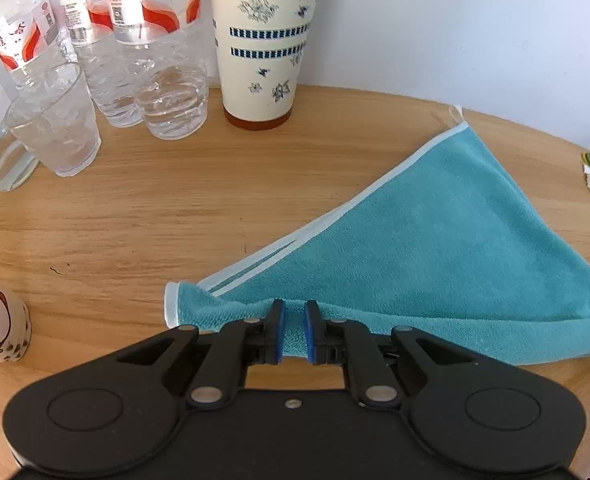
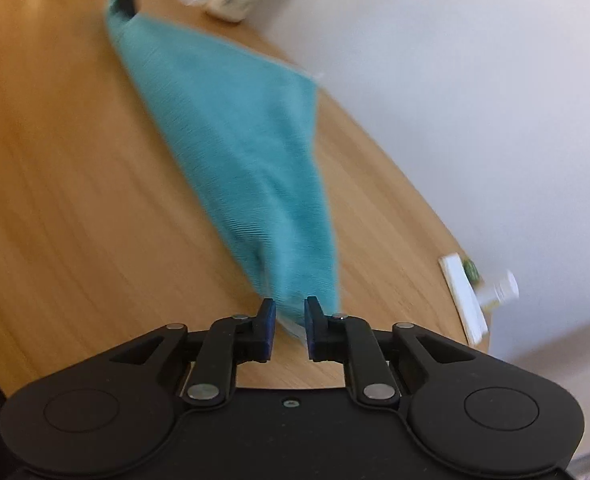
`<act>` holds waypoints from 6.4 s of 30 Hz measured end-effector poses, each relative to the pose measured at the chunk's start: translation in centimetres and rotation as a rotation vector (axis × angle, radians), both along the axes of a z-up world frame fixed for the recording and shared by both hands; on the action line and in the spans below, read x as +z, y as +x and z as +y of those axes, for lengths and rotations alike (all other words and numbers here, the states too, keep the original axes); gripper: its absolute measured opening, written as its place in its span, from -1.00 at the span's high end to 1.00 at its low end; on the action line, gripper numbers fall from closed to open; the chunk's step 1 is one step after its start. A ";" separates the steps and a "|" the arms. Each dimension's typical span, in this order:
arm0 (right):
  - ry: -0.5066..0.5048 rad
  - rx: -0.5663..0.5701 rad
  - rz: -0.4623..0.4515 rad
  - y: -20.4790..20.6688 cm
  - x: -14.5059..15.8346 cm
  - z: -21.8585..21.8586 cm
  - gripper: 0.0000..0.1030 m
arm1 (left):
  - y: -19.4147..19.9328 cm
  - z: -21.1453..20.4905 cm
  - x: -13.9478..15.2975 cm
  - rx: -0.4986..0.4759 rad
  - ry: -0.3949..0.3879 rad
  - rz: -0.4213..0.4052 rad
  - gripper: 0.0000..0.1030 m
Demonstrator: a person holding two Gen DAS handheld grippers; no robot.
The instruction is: Fold towel
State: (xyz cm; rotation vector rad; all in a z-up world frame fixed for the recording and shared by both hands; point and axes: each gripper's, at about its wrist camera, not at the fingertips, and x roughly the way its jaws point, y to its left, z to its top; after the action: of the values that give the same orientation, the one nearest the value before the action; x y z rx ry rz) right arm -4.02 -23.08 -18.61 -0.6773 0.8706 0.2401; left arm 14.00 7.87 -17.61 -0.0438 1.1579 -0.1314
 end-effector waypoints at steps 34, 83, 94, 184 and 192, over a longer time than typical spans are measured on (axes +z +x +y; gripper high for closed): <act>0.476 -0.504 0.146 8.4 2.0 -8.4 0.43 | -1.5 -1.6 6.2 -0.136 -0.104 -0.152 0.32; 0.496 -0.158 0.323 9.2 0.2 -3.0 0.60 | -1.3 -6.0 1.5 -0.385 -0.036 -0.196 0.58; 0.500 -0.185 0.371 9.4 -2.0 -3.6 0.66 | -2.6 -11.5 -2.0 -0.594 -0.018 -0.106 0.58; 0.732 -0.566 0.220 1.7 21.8 -0.4 -0.31 | -11.9 -9.2 20.9 -0.209 0.175 -0.065 -0.97; 0.679 -0.559 0.235 1.0 21.4 -0.5 -0.31 | -12.8 -9.5 21.6 -0.175 0.168 -0.075 -0.97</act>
State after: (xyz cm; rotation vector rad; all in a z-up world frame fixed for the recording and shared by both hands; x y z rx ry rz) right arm -3.02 -23.55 2.82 0.2381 1.0876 0.0968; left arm 1.22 -1.60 4.04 0.2098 1.0929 -0.1882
